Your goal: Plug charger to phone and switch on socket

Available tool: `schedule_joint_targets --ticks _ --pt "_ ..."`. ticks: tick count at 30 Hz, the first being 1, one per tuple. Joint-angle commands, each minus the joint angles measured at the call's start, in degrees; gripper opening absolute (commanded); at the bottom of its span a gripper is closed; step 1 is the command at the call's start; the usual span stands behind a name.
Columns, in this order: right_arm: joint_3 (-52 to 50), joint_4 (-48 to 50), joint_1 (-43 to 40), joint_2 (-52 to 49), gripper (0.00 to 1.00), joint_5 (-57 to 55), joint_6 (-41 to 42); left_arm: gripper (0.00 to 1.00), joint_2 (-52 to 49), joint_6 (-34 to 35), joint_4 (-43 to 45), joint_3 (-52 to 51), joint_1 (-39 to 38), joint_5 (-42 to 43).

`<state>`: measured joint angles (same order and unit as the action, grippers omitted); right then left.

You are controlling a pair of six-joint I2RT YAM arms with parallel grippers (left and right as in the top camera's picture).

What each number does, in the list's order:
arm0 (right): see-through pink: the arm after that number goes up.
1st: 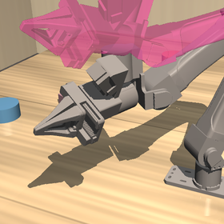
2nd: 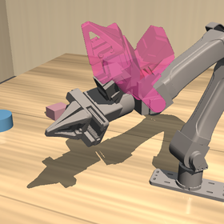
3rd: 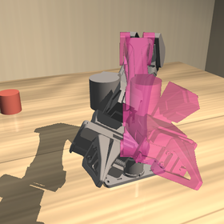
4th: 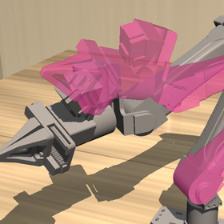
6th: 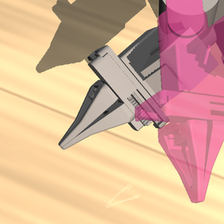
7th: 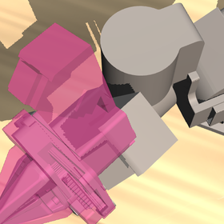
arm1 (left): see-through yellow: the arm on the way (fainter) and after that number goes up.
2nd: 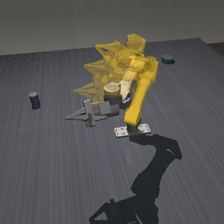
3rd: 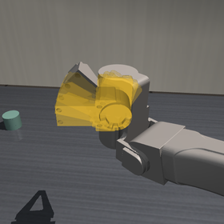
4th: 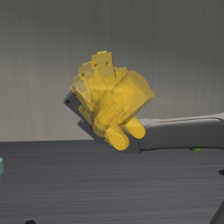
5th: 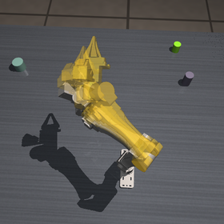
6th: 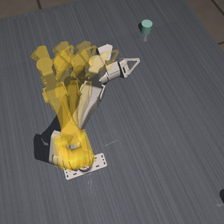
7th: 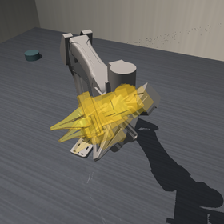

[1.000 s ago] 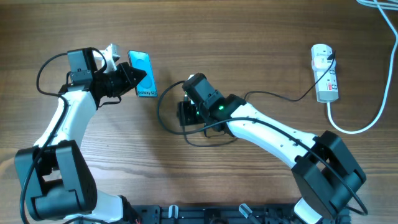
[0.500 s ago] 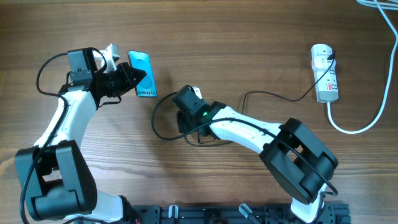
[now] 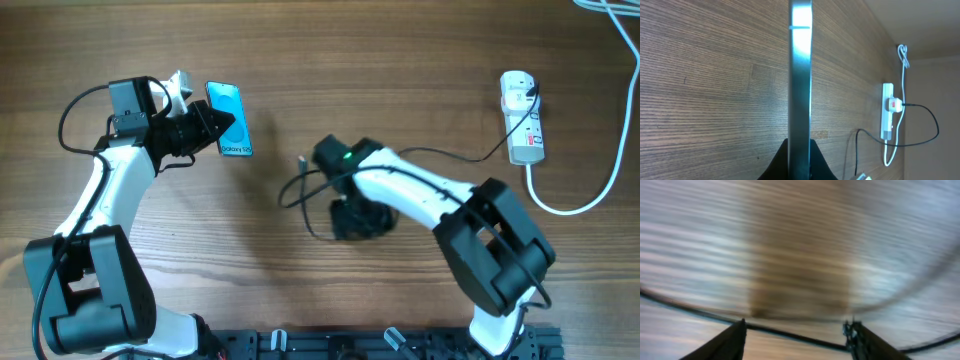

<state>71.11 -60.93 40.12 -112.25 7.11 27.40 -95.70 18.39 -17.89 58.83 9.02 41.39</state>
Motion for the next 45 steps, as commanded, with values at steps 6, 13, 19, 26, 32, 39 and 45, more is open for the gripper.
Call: schedule_joint_targets --ticks 6,13,19,26,32,39,45 --pt "1.64 7.58 -4.33 -0.9 0.83 13.57 -6.95 0.04 0.0 0.31 0.22 0.26 0.15 0.7" --pt "1.75 20.04 -3.82 -0.83 0.89 4.57 0.07 0.04 0.0 0.31 0.22 0.26 0.15 0.7" --pt "1.75 30.14 0.22 -1.11 1.0 -7.87 6.49 0.04 0.0 0.31 0.22 0.26 0.15 0.7" --pt "1.75 31.1 9.03 -3.82 1.0 -20.96 7.56 0.04 0.0 0.31 0.22 0.26 0.15 0.68" --pt "2.34 22.36 9.6 -4.87 1.0 -22.01 7.08 0.04 0.0 0.31 0.22 0.26 0.15 0.7" --pt "6.23 1.81 3.19 -4.87 1.0 -14.16 3.74 0.04 0.0 0.31 0.22 0.26 0.15 0.7" --pt "6.14 -5.77 -0.79 -4.87 1.0 -15.56 -1.95 0.04 0.0 0.31 0.22 0.26 0.15 0.7"
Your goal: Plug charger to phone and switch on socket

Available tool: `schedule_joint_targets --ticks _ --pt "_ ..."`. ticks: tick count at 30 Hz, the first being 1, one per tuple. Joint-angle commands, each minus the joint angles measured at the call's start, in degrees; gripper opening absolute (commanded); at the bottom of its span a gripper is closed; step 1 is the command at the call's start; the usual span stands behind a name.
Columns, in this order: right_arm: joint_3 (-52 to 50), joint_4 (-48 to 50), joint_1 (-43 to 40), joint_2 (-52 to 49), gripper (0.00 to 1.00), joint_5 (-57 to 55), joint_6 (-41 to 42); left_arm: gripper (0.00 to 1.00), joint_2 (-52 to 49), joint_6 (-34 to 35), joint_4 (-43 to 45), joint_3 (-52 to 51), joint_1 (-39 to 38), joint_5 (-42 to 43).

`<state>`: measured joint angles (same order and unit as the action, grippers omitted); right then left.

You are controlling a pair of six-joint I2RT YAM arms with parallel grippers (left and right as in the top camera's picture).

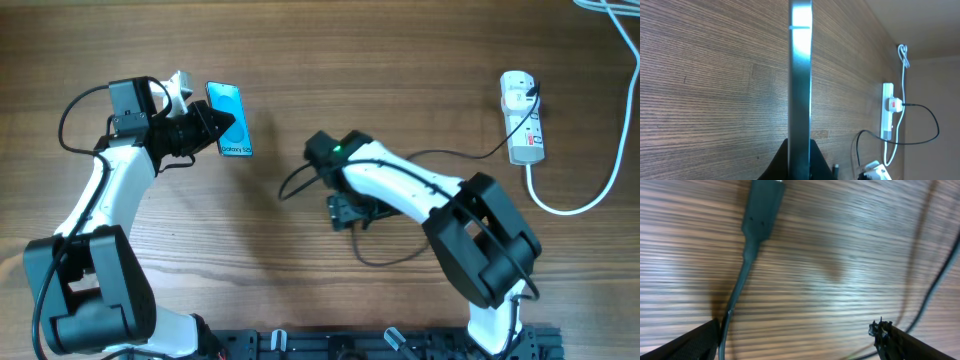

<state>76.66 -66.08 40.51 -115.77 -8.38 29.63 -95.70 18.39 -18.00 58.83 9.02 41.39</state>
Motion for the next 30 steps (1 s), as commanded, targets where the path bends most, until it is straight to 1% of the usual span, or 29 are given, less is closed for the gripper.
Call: schedule_joint_targets --ticks 1,4,8,9,11,13,14,15,20,26,28,30 --pt "0.59 -0.5 -1.4 -1.36 1.0 0.46 -4.26 0.04 0.0 0.31 0.31 0.26 0.15 0.7" --pt "0.59 2.84 -1.55 -1.36 1.0 5.38 -4.17 0.04 0.0 0.31 0.31 0.26 0.15 0.7" --pt "0.59 7.3 -1.49 -1.36 0.99 14.58 -4.13 0.04 0.0 0.31 0.13 0.26 0.15 0.7" --pt "0.59 7.34 -1.49 -1.36 0.92 14.64 -3.8 0.04 0.0 0.31 0.09 0.26 0.15 0.7" --pt "0.46 6.67 -1.6 -1.36 0.83 11.47 2.27 0.04 0.0 0.28 0.09 0.26 0.15 0.7" --pt "-0.31 6.51 -1.77 -1.36 0.67 7.98 9.07 0.04 0.0 0.28 0.09 0.26 0.15 0.7" --pt "-0.68 6.8 -1.81 -1.36 0.61 7.41 10.32 0.04 0.0 0.28 0.09 0.26 0.15 0.7" --pt "-1.44 7.76 -1.86 -1.42 0.58 7.08 11.02 0.04 0.0 0.28 0.09 0.26 0.15 0.7" --pt "-2.56 9.55 -1.88 -1.44 0.49 7.1 10.64 0.04 0.0 0.09 0.09 0.26 0.15 0.68" --pt "-2.56 11.65 -1.86 -1.46 0.46 7.06 10.69 0.04 0.0 0.07 0.09 0.26 0.15 0.68" --pt "-2.56 11.67 -1.86 -1.46 0.38 6.67 10.86 0.04 0.0 0.09 0.07 0.26 0.15 0.68" --pt "-2.56 11.91 -1.86 -1.46 0.33 6.67 10.88 0.04 0.0 0.07 -0.24 0.26 0.15 0.46"
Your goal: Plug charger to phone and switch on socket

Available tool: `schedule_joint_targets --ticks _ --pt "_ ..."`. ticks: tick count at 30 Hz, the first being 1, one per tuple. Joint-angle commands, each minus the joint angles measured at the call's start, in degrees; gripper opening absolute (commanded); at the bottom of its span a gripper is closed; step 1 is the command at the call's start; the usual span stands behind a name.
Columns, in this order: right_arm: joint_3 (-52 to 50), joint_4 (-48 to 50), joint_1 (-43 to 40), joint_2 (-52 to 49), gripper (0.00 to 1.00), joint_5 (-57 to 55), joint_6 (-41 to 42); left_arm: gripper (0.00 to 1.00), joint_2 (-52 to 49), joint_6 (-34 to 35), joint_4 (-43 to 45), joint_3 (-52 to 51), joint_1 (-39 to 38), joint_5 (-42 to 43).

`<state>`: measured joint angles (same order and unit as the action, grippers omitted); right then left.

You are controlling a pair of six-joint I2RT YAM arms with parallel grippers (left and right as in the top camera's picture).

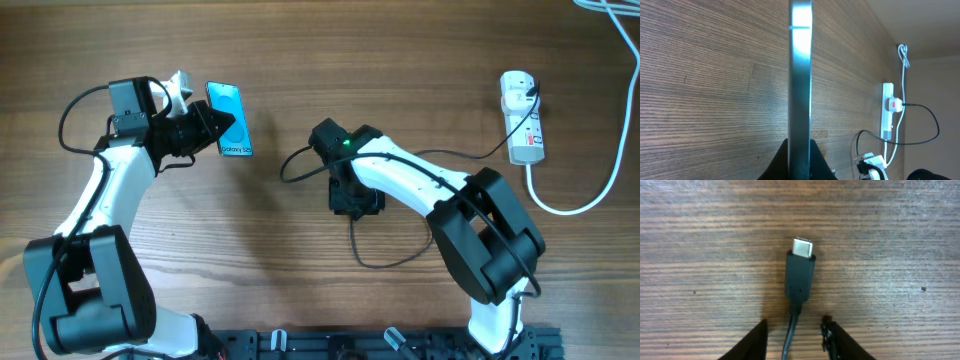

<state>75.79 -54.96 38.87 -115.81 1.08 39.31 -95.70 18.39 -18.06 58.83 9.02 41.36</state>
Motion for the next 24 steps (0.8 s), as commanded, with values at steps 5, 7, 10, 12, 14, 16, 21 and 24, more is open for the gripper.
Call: schedule_joint_targets --ticks 5,7,10,12,14,16,21,24 --pt "-1.68 0.04 -0.22 -1.42 0.07 -2.8 1.16 0.04 0.0 0.07 -0.48 0.26 0.15 -0.96" --pt "-1.68 -0.31 -0.22 -1.42 0.07 -2.78 0.96 0.04 0.0 0.07 -0.46 0.26 0.15 -0.96" --pt "-1.68 -1.66 -0.22 -1.42 0.15 -2.71 1.01 0.04 0.0 0.07 -0.46 0.26 0.15 -0.96" --pt "-1.68 -2.12 -0.22 -1.42 0.2 -2.32 1.01 0.04 0.0 0.07 -0.46 0.26 0.15 -0.96" --pt "-1.68 -2.34 -0.17 -1.42 0.26 -1.66 1.03 0.04 0.0 0.07 -0.44 0.26 0.15 -0.96" --pt "-1.68 -2.32 -0.17 -1.42 0.26 -1.44 0.96 0.04 0.0 0.07 -0.44 0.26 0.15 -0.96" --pt "-1.68 -3.19 -0.17 -1.42 0.22 0.42 0.63 0.04 0.0 0.07 -0.46 0.26 0.15 -0.96" --pt "-1.68 -3.93 -0.17 -1.42 0.24 2.29 -0.35 0.04 0.0 0.07 -0.46 0.26 0.15 -0.96"
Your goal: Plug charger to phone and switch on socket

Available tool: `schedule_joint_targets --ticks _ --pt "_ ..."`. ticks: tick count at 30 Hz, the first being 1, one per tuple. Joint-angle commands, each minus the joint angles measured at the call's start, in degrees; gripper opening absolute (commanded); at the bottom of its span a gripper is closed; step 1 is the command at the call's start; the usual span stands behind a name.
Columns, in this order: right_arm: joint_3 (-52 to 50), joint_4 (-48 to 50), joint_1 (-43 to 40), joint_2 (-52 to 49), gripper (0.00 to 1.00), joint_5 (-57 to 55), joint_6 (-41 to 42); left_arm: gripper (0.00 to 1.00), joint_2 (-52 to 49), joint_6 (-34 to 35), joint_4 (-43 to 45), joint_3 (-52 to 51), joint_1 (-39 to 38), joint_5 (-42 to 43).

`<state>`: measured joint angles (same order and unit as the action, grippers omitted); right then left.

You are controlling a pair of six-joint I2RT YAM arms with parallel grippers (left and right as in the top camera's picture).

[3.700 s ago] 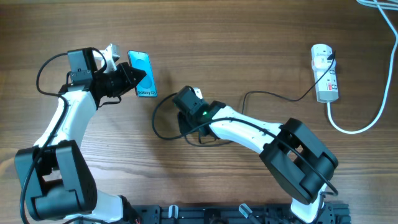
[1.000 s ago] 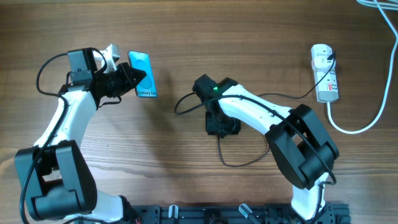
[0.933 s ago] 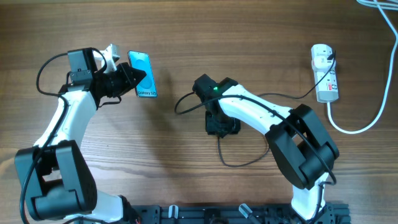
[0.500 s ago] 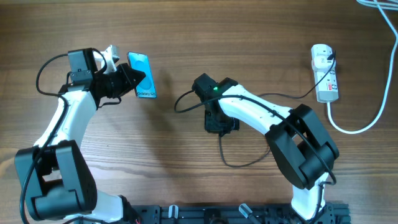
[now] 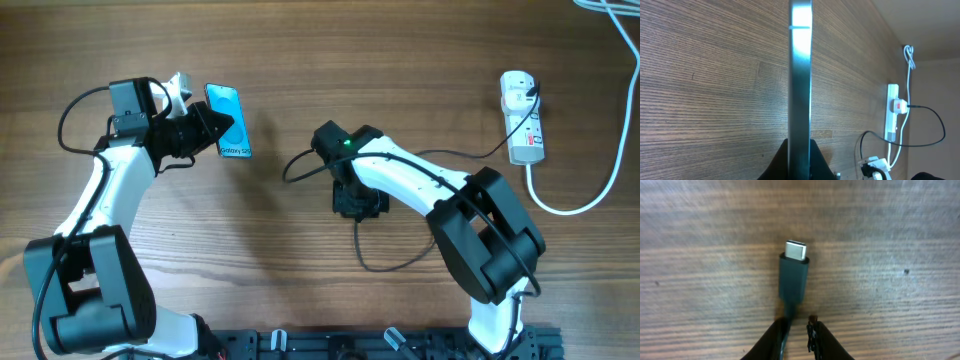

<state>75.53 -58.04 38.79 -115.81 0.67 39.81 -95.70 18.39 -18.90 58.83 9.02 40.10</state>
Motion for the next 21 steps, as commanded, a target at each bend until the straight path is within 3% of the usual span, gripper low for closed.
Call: schedule_joint_targets --ticks 1,3,6,14,21 --pt "-1.42 -1.07 -0.09 -1.42 0.24 2.84 -0.83 0.04 0.0 0.07 0.37 0.26 0.15 0.31" --pt "-1.42 -1.01 -0.09 -1.42 0.23 2.82 -0.83 0.04 0.0 0.07 0.37 0.26 0.15 0.31" --pt "-1.42 0.04 -0.09 -1.42 0.04 2.8 -0.85 0.04 0.0 0.07 0.37 0.26 0.15 0.31" --pt "-1.36 2.16 -1.01 -0.96 0.04 8.24 -9.07 0.04 0.0 -0.2 0.66 0.26 0.15 1.29" --pt "-1.36 10.14 -1.79 6.56 0.04 23.1 -25.07 0.04 0.0 -4.9 2.78 0.26 0.15 13.51"
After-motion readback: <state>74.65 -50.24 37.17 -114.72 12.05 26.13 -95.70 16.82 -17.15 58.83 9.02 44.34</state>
